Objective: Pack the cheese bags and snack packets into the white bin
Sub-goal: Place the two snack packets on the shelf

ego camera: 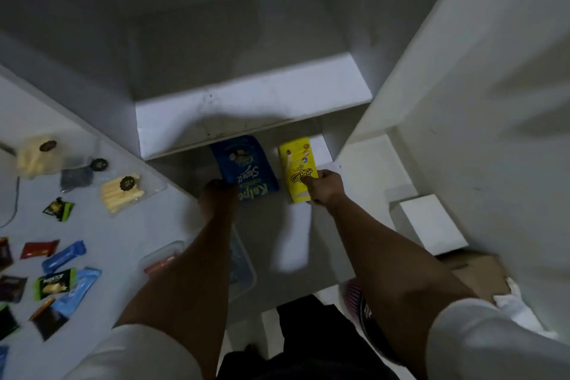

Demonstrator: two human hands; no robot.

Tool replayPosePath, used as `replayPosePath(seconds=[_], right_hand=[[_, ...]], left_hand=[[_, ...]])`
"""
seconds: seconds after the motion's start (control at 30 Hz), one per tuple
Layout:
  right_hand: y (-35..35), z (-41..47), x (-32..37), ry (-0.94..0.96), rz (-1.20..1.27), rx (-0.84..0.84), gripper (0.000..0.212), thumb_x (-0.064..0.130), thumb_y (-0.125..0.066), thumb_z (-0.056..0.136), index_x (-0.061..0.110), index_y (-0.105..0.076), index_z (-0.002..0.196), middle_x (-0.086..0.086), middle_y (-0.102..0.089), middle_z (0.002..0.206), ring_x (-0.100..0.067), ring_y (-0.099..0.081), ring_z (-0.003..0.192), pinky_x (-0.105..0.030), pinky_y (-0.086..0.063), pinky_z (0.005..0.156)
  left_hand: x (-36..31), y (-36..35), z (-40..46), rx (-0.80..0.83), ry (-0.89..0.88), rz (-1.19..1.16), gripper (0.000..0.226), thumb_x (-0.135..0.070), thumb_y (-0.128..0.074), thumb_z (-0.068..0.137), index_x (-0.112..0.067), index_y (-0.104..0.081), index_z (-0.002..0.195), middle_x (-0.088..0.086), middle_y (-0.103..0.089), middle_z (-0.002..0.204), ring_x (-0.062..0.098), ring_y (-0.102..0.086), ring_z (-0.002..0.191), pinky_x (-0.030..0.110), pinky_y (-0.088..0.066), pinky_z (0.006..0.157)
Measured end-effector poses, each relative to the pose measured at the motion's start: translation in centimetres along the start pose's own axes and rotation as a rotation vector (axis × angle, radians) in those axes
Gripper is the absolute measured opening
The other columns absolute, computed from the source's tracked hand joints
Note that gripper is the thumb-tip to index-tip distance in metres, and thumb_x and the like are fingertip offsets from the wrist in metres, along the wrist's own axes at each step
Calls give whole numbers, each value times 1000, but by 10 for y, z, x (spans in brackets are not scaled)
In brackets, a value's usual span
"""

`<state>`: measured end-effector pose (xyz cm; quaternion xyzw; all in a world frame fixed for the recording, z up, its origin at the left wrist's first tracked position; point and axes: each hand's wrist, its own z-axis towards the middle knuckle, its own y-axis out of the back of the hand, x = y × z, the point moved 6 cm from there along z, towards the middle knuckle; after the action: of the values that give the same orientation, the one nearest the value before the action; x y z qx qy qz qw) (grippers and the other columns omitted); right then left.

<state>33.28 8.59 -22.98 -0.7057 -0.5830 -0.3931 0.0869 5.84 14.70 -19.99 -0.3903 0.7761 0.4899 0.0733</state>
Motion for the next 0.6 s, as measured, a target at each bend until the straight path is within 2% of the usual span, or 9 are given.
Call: replayPosePath(seconds=[0.1,0.17,0.23,0.27,0.37,0.47,0.6], right_hand=[[19,-29,-20,13,82,-39,19,25,-85,76,14,-69,80,-18,-76,83,-33,-73,67,-53,-64,67],[33,-54,-40,10,134,-83,20,24,-86,74,16,-67,76,-21,-75,86,-33,-71,68,-55,-62,68],[51,-85,-64,9,199,-126,21,21,-87,75,16,-67,78,-22,-74,86,-31,-69,67,-49,-61,64],[60,-102,-77,8,229,-145,20,21,-86,76,15,-67,81,-20,-73,84,-29,-68,66,-42,-60,60],[84,-156,-126,-17,277,-207,22,21,-85,79,13,-69,92,-15,-72,83,-26,-68,63,-30,-56,52],[109,-206,-187,-65,325,-304,19,16,-83,80,10,-71,93,-17,-72,86,-26,-68,65,-30,-56,52],[142,-263,-260,-128,352,-386,15,7,-79,81,2,-73,94,-20,-72,89,-26,-66,63,-27,-55,49]], left_hand=[[-10,2,-28,4,-178,-35,29,-28,-55,101,-4,-70,108,13,-70,100,21,-60,81,28,-45,65],[-14,3,-54,-25,-312,10,34,-33,-56,100,-3,-68,108,15,-68,101,25,-63,85,32,-49,70],[-14,1,-80,-68,-453,39,43,-41,-54,94,-2,-68,102,20,-68,102,37,-67,89,43,-57,79],[-14,0,-96,-58,-489,9,39,-41,-57,92,-4,-68,99,19,-69,102,38,-67,91,45,-57,81],[-10,-10,-152,103,-532,-68,17,-28,-61,96,-10,-62,94,8,-68,94,28,-64,87,35,-50,78],[1,-31,-202,230,-605,-115,16,-26,-59,96,-13,-59,87,6,-68,87,28,-64,83,34,-48,73],[10,-74,-263,378,-643,-83,6,-19,-56,100,-15,-56,96,7,-67,99,32,-65,97,35,-49,80]])
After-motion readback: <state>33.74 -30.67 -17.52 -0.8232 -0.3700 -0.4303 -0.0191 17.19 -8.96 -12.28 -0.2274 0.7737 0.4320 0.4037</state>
